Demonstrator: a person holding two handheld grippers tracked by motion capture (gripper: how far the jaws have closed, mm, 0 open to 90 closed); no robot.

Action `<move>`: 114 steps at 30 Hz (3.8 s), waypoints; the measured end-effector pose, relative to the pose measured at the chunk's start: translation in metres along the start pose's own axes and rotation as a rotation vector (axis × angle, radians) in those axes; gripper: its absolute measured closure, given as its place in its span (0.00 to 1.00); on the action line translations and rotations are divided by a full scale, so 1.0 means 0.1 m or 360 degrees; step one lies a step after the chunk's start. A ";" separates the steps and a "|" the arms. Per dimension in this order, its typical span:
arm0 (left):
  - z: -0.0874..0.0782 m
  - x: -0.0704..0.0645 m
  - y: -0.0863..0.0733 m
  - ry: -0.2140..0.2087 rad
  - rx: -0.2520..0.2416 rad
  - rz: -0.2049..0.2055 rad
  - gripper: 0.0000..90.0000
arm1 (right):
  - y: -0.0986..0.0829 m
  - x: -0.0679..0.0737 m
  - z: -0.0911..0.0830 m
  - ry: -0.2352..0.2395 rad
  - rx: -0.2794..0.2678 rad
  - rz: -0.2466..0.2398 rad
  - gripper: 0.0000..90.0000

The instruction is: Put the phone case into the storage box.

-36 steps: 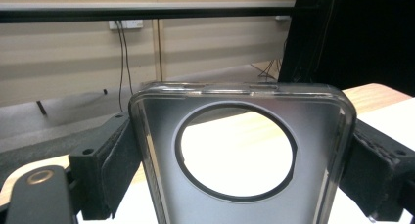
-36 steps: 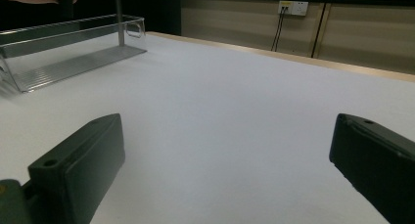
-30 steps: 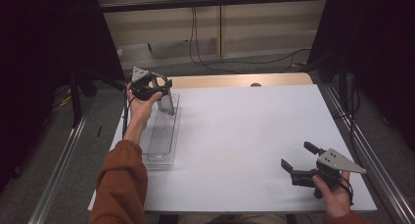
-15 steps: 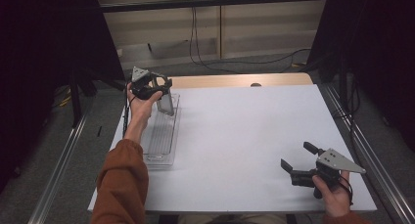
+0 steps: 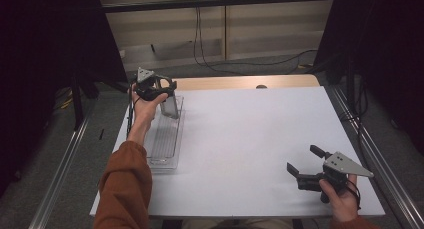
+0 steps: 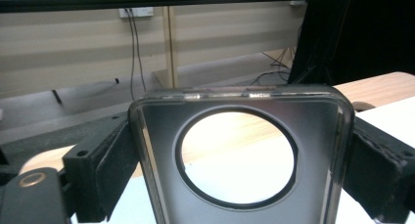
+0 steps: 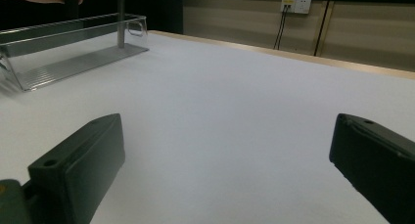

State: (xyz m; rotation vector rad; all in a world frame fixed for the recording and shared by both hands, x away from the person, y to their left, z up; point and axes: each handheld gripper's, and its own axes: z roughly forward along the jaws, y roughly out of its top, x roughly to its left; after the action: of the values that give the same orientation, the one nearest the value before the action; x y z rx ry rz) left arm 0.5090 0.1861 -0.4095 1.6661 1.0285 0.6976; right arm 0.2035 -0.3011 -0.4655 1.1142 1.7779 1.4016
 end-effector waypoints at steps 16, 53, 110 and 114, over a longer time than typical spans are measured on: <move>0.07 0.02 0.03 0.0003 0.0035 -0.0036 0.07 | 0.00 0.00 0.00 0.0025 0.0014 0.0002 0.00; 0.33 -0.09 0.01 0.0060 0.0129 0.0010 0.07 | -0.01 0.01 0.00 0.0051 0.0021 0.0011 0.00; -0.26 -0.20 0.03 -0.0139 -0.0132 0.0029 0.03 | -0.02 -0.05 0.01 0.0018 -0.0014 -0.0010 0.00; -0.35 -0.25 0.02 -0.0195 -0.0178 0.0055 0.03 | -0.01 -0.04 -0.01 0.0002 -0.0017 0.0003 0.00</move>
State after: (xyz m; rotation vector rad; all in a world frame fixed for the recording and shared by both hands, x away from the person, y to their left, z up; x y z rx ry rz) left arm 0.4691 0.1799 -0.3962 1.6121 0.8612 0.6554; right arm 0.2038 -0.3052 -0.4668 1.1101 1.7691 1.4117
